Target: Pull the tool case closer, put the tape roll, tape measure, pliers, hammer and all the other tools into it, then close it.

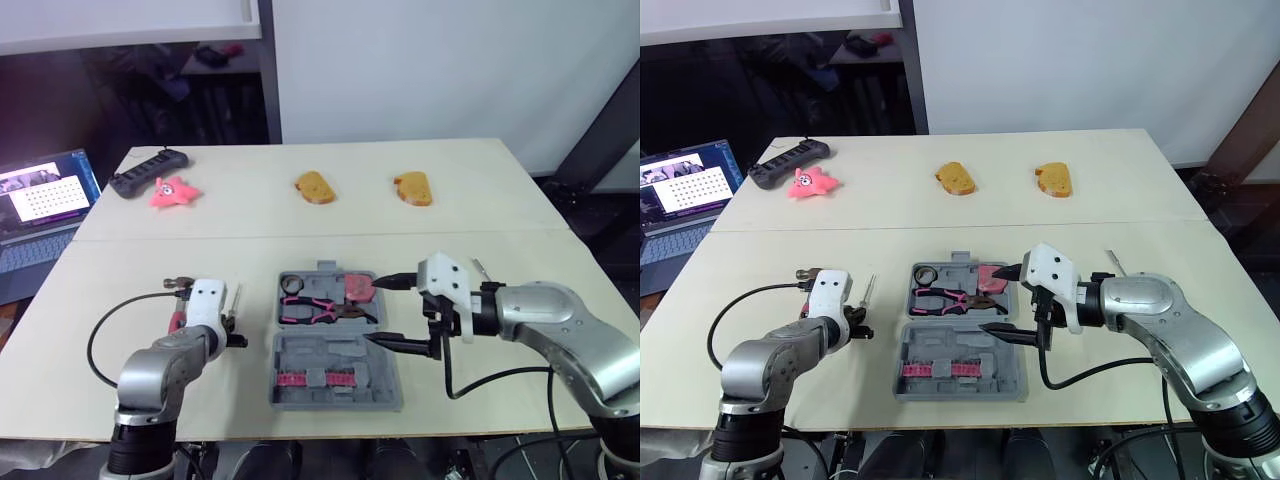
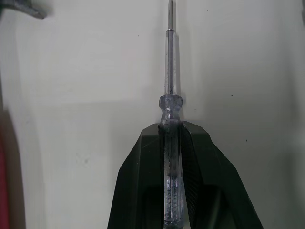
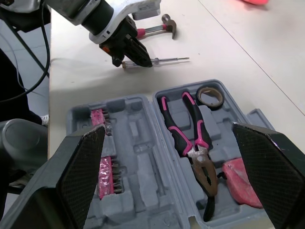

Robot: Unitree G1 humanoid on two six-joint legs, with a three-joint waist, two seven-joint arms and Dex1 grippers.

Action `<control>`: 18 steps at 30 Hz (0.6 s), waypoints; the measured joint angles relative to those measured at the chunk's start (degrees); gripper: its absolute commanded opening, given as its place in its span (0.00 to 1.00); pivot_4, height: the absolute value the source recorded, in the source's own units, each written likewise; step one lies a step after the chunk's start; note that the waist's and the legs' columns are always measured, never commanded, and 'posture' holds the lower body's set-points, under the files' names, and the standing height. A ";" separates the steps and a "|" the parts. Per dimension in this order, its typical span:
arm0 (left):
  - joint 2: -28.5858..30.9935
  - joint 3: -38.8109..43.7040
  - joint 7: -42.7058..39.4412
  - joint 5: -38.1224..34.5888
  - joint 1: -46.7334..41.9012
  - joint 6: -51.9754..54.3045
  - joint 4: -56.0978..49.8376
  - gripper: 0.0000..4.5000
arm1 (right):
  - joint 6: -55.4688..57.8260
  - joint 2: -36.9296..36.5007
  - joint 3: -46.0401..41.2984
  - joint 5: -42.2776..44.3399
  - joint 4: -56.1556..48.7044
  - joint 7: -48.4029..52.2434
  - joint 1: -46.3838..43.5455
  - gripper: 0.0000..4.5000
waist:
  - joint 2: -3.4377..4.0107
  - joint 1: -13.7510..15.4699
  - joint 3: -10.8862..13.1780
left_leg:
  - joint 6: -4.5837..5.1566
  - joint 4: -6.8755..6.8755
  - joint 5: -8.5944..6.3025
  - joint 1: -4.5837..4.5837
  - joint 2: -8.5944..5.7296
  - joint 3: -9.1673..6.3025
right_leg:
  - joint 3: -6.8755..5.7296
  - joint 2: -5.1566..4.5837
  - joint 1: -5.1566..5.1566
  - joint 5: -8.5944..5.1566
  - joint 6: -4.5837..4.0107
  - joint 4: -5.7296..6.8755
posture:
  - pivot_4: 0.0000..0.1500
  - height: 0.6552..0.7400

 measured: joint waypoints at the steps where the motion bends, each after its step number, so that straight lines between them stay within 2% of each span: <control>1: 1.17 -0.63 -0.88 0.08 -0.06 -0.57 0.23 0.00 | 0.01 0.00 -0.04 0.00 -0.21 -0.26 0.17 1.00 | -0.01 -0.03 0.00 | 0.00 0.00 0.00 -0.01 0.01 -0.01 | 0.00 0.01 -0.01 0.00 0.00 0.00 | 1.00 0.79; 7: 6.96 -2.27 -5.42 0.08 -1.80 -0.75 2.05 0.00 | 0.34 0.14 -0.07 0.12 -0.60 -1.84 1.30 1.00 | -0.09 -0.19 0.06 | 0.00 0.00 0.00 -0.06 0.01 -0.01 | -0.01 0.02 -0.09 0.00 0.00 0.00 | 1.00 0.79; 16: 8.03 -5.34 -7.51 1.85 0.27 -6.56 4.28 0.00 | 1.48 0.72 -0.06 0.24 -2.63 -4.29 1.51 1.00 | 0.04 -0.09 -0.02 | 0.04 0.00 -0.03 -0.01 0.01 0.02 | 0.00 -0.02 -0.02 0.00 0.01 -0.05 | 1.00 0.79; 18: 7.98 -5.93 -7.58 2.57 0.61 -8.00 4.67 0.24 | 1.73 0.72 -0.07 0.24 -2.63 -4.68 1.51 1.00 | 0.14 -0.05 -0.08 | 0.05 0.00 -0.03 0.01 0.00 0.01 | 0.00 -0.02 0.01 0.00 0.00 -0.05 | 1.00 0.79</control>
